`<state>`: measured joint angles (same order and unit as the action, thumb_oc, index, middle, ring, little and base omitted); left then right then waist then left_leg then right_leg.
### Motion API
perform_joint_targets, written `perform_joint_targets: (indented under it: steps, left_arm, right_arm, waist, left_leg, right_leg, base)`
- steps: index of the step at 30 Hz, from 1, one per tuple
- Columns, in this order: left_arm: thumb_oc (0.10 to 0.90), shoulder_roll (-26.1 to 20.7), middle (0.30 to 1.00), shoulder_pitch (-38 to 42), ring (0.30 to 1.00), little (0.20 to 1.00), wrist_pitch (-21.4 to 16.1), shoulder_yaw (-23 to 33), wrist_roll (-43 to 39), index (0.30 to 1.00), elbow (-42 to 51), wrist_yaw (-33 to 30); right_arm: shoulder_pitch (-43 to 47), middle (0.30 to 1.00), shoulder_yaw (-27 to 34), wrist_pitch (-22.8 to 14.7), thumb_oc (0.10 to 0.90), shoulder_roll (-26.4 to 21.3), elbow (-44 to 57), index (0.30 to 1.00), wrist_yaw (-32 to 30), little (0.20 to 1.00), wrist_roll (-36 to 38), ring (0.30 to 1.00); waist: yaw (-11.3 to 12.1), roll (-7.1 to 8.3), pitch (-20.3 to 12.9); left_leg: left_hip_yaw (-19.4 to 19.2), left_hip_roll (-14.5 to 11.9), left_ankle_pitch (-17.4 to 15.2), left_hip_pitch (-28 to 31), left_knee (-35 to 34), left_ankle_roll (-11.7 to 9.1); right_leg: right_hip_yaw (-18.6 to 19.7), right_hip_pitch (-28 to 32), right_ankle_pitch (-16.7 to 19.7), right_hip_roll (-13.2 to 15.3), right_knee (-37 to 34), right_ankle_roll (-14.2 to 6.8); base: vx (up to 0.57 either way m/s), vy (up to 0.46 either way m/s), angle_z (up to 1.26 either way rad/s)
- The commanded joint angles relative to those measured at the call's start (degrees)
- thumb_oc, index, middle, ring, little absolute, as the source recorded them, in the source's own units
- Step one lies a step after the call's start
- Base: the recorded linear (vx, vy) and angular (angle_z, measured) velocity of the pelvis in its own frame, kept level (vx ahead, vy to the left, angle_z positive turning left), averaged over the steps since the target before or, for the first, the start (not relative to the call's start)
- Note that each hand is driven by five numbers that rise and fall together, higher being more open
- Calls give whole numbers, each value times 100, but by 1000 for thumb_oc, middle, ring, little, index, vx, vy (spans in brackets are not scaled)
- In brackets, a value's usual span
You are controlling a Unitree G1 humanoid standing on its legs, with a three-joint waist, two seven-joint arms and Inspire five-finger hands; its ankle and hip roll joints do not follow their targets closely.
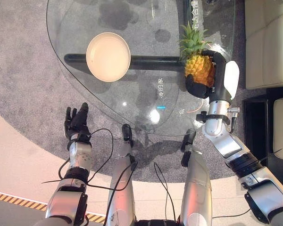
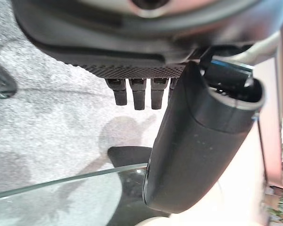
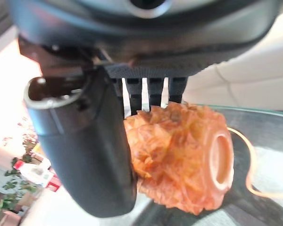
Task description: Pick up the fruit to the plate
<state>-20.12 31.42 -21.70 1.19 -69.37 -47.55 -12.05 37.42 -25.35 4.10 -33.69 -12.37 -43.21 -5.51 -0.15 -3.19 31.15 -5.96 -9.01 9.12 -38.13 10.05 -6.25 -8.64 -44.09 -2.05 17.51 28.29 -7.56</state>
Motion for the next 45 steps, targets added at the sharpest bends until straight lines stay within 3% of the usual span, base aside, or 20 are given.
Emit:
perform_joint_targets:
  steps: [1, 7, 15, 26, 33, 45]
  left_arm:
    - [800, -613, 900, 220, 900, 900, -967, 236, 805, 900, 435, -538]
    - [800, -701, 900, 454, 900, 900, -1298, 171, 1718, 900, 1102, -871]
    - [800, -478, 900, 716, 900, 900, -1220, -25, 2750, 900, 2239, -799]
    - [800, -460, 900, 1082, 900, 900, -249, -528, 2864, 900, 3199, -94]
    - [800, -351, 900, 1364, 900, 900, 409, -847, 2328, 900, 3488, 287]
    - [800, -235, 900, 1505, 900, 900, 928, -1162, 1623, 900, 3593, 688]
  right_arm:
    - [408, 300, 440, -817, 100, -300, 977, 300, -586, 200, -620, 300]
    - [462, 300, 519, -949, 100, -326, 1002, 300, -641, 200, -748, 300]
    - [591, 300, 683, -1027, 100, -208, 1102, 300, -569, 200, -1021, 300]
    - [884, 300, 660, -1109, 100, -97, 1243, 300, -341, 200, -1193, 300]
    - [1146, 300, 522, -1114, 100, -22, 1350, 300, -123, 200, -1233, 300]
    - [1380, 300, 259, -1164, 100, -16, 1448, 300, 181, 200, -1205, 300]
  waist:
    - [-32, 13, -135]
    - [-5, 5, -135]
    - [58, 3, -135]
    - [64, 23, -135]
    - [43, 41, -135]
    - [36, 38, -135]
  left_leg:
    - [124, -201, -602, 54, 630, -194]
    - [118, -185, -615, 80, 595, -202]
    - [120, -168, -644, 56, 566, -196]
    - [103, -155, -633, 94, 523, -195]
    - [86, -136, -583, 105, 478, -182]
    - [47, -137, -587, 188, 404, -189]
  right_leg:
    - [88, 265, 296, 134, -606, -205]
    - [52, 320, 307, 144, -677, -210]
    - [0, 356, 342, 160, -772, -239]
    - [-47, 443, 419, 164, -893, -288]
    - [-67, 485, 510, 160, -997, -311]
    - [-107, 582, 531, 181, -1105, -353]
  base:
    - [0, 0, 0]
    - [0, 0, 0]
    - [0, 0, 0]
    - [0, 0, 0]
    - [0, 0, 0]
    - [0, 0, 0]
